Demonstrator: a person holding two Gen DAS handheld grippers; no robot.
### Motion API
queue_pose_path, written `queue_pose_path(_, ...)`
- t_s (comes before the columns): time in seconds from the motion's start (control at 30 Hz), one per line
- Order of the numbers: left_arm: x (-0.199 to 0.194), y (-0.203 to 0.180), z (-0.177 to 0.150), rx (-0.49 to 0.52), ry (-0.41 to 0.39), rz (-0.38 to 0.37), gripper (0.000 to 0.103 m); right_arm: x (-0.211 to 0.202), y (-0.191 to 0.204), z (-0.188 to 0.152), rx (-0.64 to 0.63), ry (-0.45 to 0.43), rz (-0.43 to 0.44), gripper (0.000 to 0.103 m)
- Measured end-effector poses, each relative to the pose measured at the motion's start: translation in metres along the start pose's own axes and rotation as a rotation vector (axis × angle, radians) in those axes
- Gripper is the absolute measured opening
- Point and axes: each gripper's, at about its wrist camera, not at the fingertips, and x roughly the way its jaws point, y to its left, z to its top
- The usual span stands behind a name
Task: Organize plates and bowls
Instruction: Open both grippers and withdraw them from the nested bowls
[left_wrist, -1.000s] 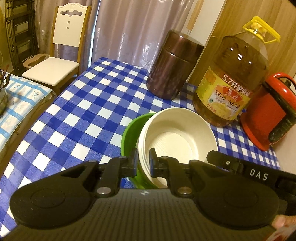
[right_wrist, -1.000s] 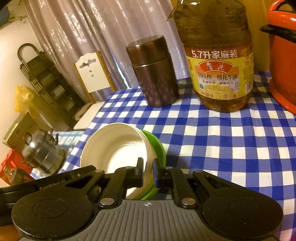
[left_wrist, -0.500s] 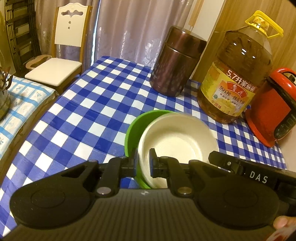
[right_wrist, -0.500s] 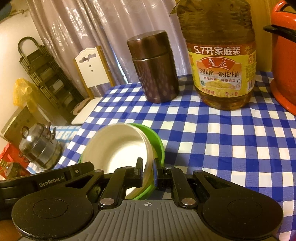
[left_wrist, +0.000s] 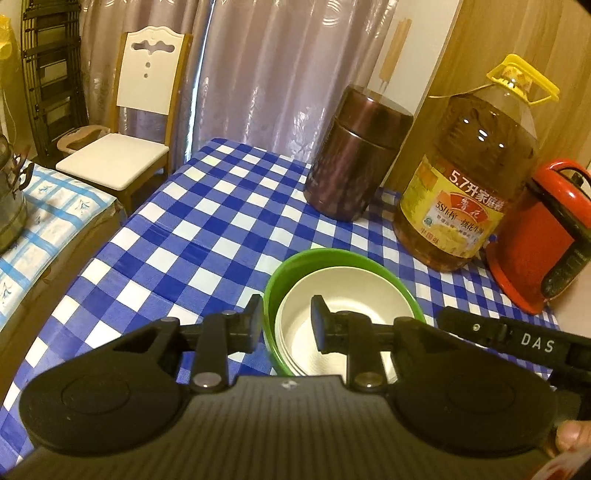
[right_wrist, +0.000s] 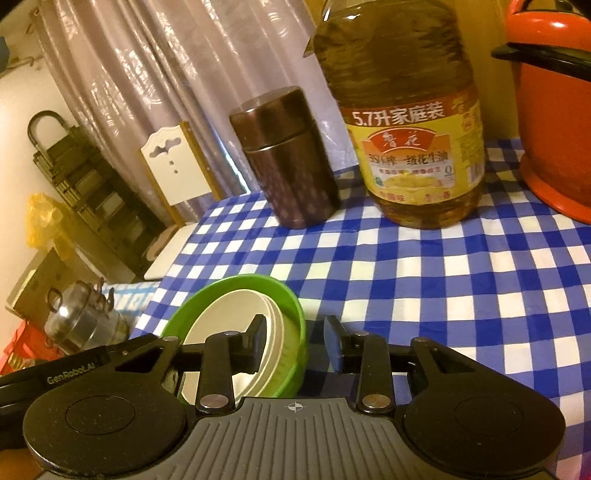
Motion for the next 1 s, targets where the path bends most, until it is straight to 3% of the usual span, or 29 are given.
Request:
queue_pose_path(0.4,-0.034,0.009,-0.020,-0.025,0.007,-0.033,0.024,-0.039,-0.002,-0.029,0.021,0.050,0.028,0.035)
queue_pose_path(0.87,-0.111,0.019,-0.085,0.011,0.011,0.002,0.024,-0.089,0.011,-0.072,0.037,0.090,0.072,0.035)
queue_pose_path(1.0,-0.130,0.030,-0.106,-0.024,0.013,0.023,0.024,-0.101,0.017,-0.084,0.023,0.096,0.081,0.035)
